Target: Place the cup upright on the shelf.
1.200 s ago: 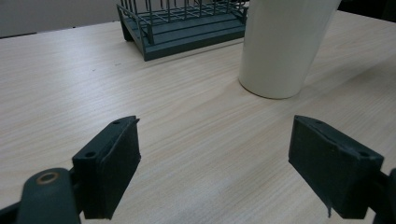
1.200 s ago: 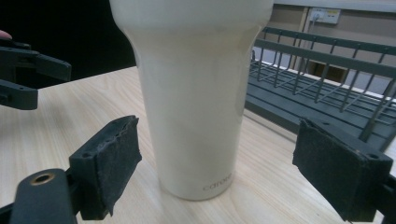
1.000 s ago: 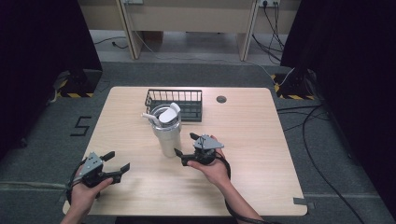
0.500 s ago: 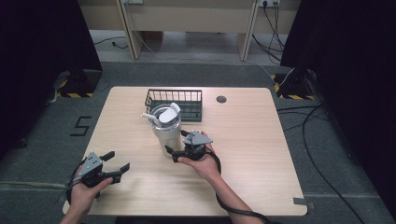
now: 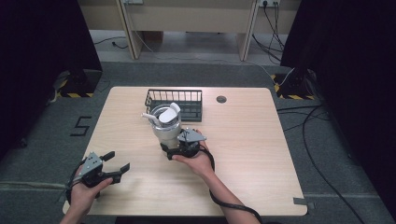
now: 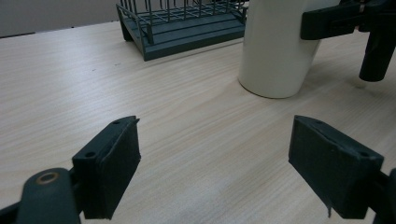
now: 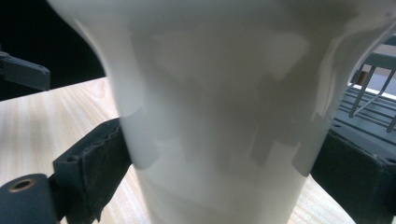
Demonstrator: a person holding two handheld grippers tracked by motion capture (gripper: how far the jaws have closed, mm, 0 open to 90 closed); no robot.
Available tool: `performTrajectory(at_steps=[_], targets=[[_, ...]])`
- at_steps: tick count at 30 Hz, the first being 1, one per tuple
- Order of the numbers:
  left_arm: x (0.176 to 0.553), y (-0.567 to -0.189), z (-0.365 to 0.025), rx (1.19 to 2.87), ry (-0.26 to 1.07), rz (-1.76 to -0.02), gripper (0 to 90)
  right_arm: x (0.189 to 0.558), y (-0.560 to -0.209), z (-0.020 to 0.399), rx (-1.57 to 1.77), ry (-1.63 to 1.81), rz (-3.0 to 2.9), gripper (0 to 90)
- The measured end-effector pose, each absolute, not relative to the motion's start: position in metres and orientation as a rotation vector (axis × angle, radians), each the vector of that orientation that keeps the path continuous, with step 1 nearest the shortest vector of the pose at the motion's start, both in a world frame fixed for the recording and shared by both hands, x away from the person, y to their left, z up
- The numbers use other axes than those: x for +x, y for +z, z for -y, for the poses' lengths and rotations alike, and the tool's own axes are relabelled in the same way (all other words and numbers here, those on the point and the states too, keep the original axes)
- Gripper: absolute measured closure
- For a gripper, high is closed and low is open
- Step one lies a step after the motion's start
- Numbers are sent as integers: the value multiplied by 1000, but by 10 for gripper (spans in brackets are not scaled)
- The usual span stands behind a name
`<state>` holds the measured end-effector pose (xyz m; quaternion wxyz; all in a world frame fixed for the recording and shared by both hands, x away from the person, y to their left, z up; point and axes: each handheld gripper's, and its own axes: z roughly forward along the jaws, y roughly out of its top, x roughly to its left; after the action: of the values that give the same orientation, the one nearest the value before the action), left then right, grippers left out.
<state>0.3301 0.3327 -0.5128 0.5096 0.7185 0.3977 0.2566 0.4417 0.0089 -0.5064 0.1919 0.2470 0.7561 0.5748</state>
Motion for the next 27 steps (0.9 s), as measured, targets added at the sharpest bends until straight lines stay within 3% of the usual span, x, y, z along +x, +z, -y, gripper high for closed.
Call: performTrajectory(at_steps=[27], targets=[[330, -512, -333, 1730, 617, -951, 160, 445, -509, -14, 683, 1629, -2100, 112]])
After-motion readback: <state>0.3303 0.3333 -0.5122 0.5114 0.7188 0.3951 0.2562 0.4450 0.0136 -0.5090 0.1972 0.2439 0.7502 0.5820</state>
